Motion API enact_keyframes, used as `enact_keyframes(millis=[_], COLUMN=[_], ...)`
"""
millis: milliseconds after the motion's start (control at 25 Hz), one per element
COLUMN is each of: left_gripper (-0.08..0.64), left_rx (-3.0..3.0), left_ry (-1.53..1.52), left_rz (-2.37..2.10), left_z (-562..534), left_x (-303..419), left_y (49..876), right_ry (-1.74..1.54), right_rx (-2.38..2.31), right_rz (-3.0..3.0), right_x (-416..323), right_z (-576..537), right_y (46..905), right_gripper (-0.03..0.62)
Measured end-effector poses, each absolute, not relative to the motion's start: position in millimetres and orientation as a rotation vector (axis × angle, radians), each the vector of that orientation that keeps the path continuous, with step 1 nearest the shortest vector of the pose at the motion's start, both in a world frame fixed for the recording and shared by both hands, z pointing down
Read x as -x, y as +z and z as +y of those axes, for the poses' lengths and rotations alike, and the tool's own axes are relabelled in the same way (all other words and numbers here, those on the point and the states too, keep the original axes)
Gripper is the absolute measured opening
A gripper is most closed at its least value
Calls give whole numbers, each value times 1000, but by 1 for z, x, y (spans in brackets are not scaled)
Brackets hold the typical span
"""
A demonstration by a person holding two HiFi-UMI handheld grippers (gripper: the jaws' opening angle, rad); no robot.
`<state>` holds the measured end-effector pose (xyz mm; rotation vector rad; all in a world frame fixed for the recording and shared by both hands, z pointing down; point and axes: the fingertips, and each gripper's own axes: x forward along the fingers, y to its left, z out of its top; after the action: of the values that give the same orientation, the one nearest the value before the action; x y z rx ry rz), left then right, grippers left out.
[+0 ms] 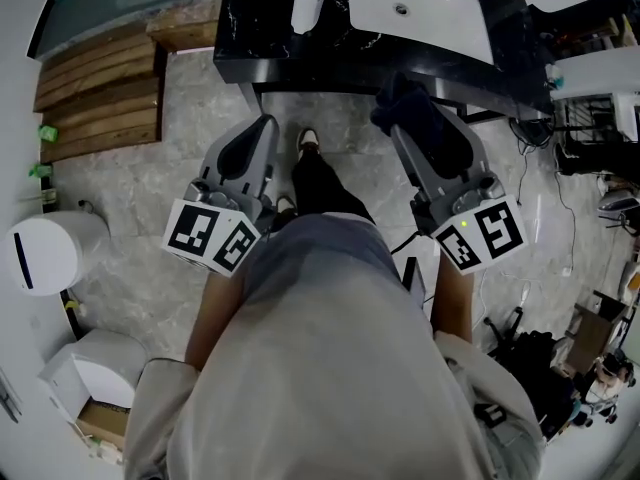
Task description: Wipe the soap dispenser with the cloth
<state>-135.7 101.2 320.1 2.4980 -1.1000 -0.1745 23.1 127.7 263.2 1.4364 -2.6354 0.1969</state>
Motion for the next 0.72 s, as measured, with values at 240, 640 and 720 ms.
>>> enact_keyframes(millis=[240,640,720], left_gripper=[6,6,6], left_rx=[-2522,-2537,-2544], left_ry=[-134,-69,-48], left_rz=[-1115,-1102,-1106], left_z=[67,0,-14], left_x=[126,102,96], left_y=[321,325,326], right_ry=[232,316,344], right_rx=[-1428,-1388,-1379], right_rz=[-2649,-2666,-2668], right_x=[-27,-38,-43], right_z=[101,40,28], right_y=[270,282,286], right_gripper=[179,179,179])
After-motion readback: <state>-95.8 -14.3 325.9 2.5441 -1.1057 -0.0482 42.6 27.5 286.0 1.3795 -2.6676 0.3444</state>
